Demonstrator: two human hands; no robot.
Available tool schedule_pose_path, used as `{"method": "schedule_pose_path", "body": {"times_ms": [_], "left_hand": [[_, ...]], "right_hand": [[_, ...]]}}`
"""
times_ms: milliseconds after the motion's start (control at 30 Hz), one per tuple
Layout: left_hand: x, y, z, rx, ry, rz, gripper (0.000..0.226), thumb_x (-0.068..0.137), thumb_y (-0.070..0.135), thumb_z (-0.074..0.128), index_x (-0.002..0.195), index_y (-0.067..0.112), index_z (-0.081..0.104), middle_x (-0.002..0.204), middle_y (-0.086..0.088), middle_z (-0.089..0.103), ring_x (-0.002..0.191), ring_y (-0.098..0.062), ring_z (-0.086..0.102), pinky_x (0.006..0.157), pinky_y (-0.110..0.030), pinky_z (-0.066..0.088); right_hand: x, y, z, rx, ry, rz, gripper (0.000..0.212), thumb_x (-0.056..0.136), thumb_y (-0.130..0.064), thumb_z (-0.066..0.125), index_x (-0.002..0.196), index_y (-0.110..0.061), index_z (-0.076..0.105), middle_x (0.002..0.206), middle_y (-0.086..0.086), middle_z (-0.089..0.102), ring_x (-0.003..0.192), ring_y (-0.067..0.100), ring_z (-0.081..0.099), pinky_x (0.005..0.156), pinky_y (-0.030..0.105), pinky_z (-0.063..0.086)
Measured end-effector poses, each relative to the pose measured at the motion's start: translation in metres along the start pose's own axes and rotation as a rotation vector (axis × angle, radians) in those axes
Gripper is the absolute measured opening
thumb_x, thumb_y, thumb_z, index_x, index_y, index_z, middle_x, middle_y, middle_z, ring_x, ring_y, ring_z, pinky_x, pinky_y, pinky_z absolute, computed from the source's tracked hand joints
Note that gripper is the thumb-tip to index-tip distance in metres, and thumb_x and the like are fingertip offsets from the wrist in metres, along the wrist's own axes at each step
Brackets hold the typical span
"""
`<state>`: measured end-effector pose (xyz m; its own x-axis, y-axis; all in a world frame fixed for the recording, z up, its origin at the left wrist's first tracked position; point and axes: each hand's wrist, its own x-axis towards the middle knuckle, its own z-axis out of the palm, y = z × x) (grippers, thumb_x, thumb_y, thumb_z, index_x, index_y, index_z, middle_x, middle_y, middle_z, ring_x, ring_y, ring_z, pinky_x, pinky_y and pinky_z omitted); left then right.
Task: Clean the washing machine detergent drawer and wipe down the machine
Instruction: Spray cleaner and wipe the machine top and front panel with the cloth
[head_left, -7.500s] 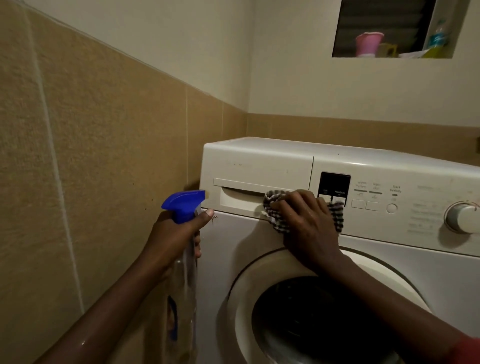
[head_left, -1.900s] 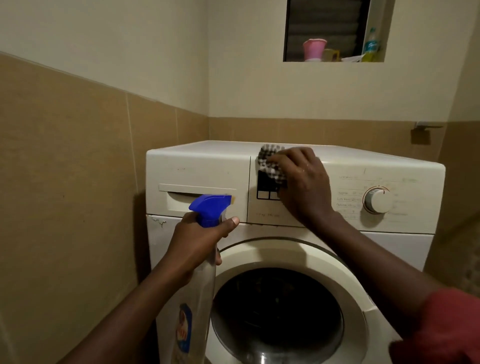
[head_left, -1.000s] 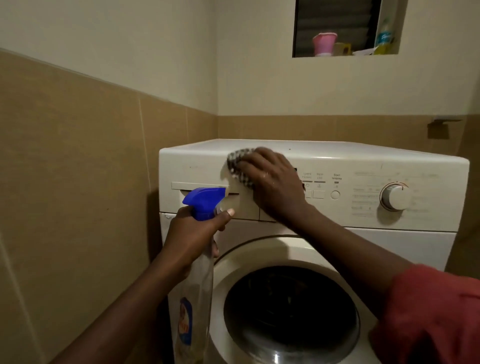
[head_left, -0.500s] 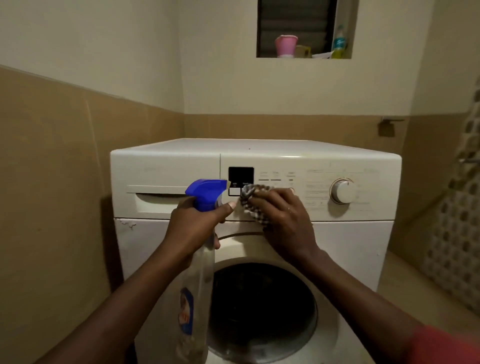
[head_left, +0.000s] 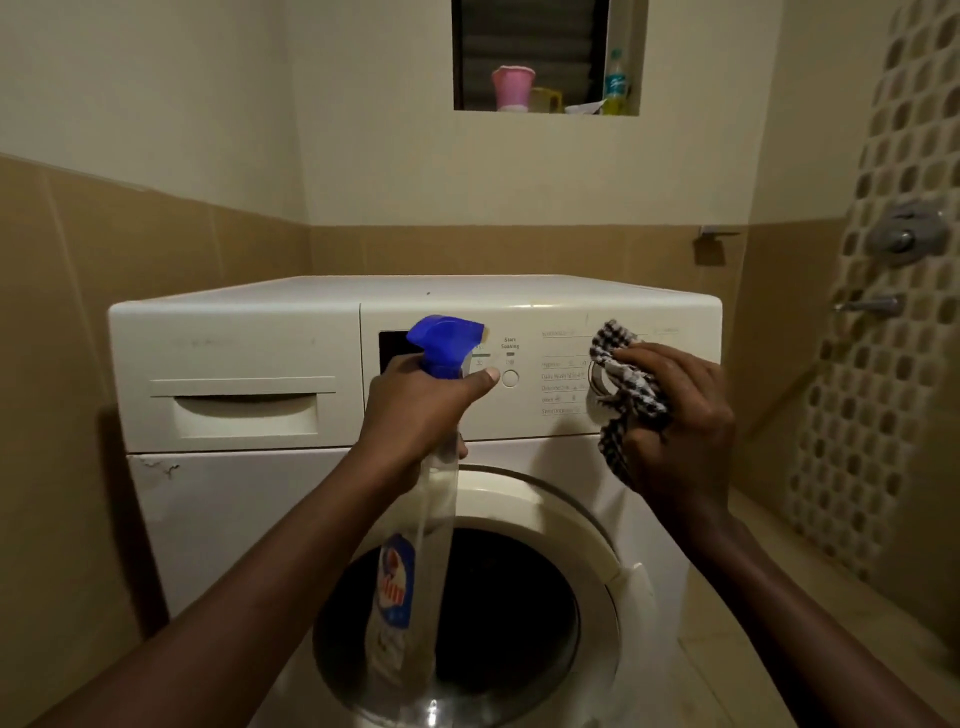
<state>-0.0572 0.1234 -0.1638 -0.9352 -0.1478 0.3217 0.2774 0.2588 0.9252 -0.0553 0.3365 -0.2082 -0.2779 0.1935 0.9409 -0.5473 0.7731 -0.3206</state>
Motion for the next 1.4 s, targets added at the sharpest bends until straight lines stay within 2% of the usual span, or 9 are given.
{"method": "schedule_pose_path", "body": {"times_ms": [133,233,533,633,867,1067,1200,1300,1400], "left_hand": [[-0.002,0.004,0.007,0.037,-0.049,0.068,0.038,0.081,0.038,0.077,0.107,0.016,0.061,0.087,-0.006,0.064,0.051,-0.018,0.06,0.052,-0.029,0.053],[-0.004,-0.002,0.013,0.042,-0.096,0.057,0.044,0.079,0.036,0.079,0.113,0.017,0.059,0.098,-0.008,0.064,0.06,-0.018,0.062,0.05,-0.028,0.054],[-0.008,-0.03,0.011,0.053,-0.096,-0.057,0.032,0.079,0.035,0.079,0.092,0.026,0.052,0.096,-0.008,0.061,0.077,-0.025,0.063,0.066,-0.039,0.058],[-0.007,-0.037,0.004,0.039,-0.061,-0.078,0.05,0.075,0.039,0.081,0.111,0.016,0.056,0.103,-0.013,0.063,0.084,-0.029,0.064,0.075,-0.046,0.06],[-0.01,-0.044,-0.011,-0.082,-0.016,-0.07,0.042,0.079,0.031,0.078,0.111,0.011,0.059,0.095,-0.014,0.068,0.046,-0.018,0.057,0.047,-0.028,0.05],[-0.014,-0.066,-0.02,-0.069,-0.007,-0.092,0.049,0.075,0.039,0.079,0.112,0.012,0.062,0.099,-0.016,0.071,0.06,-0.021,0.061,0.063,-0.038,0.055],[-0.011,-0.064,-0.024,-0.111,0.014,-0.1,0.04,0.079,0.03,0.077,0.109,0.008,0.062,0.095,-0.017,0.069,0.061,-0.021,0.063,0.047,-0.024,0.054],[-0.011,-0.061,-0.028,-0.152,-0.005,-0.081,0.039,0.08,0.029,0.078,0.108,0.006,0.063,0.094,-0.02,0.069,0.047,-0.019,0.058,0.047,-0.029,0.051],[-0.01,-0.059,-0.03,-0.131,-0.01,-0.062,0.033,0.081,0.029,0.077,0.102,0.007,0.064,0.091,-0.019,0.069,0.044,-0.018,0.057,0.047,-0.029,0.051]], "right_hand": [[-0.003,0.005,-0.004,0.02,-0.001,0.012,0.061,0.059,0.006,0.047,0.114,-0.011,0.068,0.116,0.002,0.064,0.11,0.022,0.051,0.092,0.022,0.042],[0.0,0.008,-0.003,0.023,0.014,0.022,0.062,0.058,0.006,0.048,0.114,-0.012,0.068,0.115,0.002,0.065,0.11,0.02,0.051,0.092,0.013,0.038],[0.013,0.007,0.01,0.09,0.069,0.022,0.056,0.064,0.008,0.051,0.115,-0.009,0.067,0.117,0.007,0.064,0.113,0.021,0.053,0.097,0.019,0.041],[0.021,-0.001,0.03,0.131,-0.021,-0.042,0.058,0.065,0.007,0.052,0.12,-0.007,0.064,0.125,0.009,0.061,0.121,0.023,0.05,0.104,0.026,0.041],[0.006,-0.038,0.103,0.05,-0.184,-0.115,0.061,0.081,-0.014,0.045,0.142,-0.009,0.046,0.152,0.01,0.038,0.146,0.025,0.023,0.122,0.046,0.015],[-0.03,-0.015,0.102,-0.145,-0.257,-0.392,0.063,0.079,-0.017,0.064,0.141,-0.011,0.049,0.154,0.008,0.036,0.146,0.023,0.025,0.118,0.051,0.02],[-0.025,0.006,0.084,-0.161,-0.135,-0.169,0.07,0.075,-0.01,0.051,0.145,-0.009,0.041,0.155,0.011,0.033,0.148,0.024,0.021,0.122,0.044,0.015],[-0.043,-0.015,0.101,-0.1,-0.045,0.033,0.078,0.072,-0.002,0.055,0.147,-0.008,0.036,0.157,0.011,0.029,0.148,0.024,0.017,0.121,0.041,0.017],[-0.058,-0.026,0.112,-0.106,-0.136,-0.086,0.083,0.071,0.003,0.068,0.147,-0.007,0.036,0.156,0.012,0.028,0.148,0.024,0.018,0.12,0.04,0.021]]}}
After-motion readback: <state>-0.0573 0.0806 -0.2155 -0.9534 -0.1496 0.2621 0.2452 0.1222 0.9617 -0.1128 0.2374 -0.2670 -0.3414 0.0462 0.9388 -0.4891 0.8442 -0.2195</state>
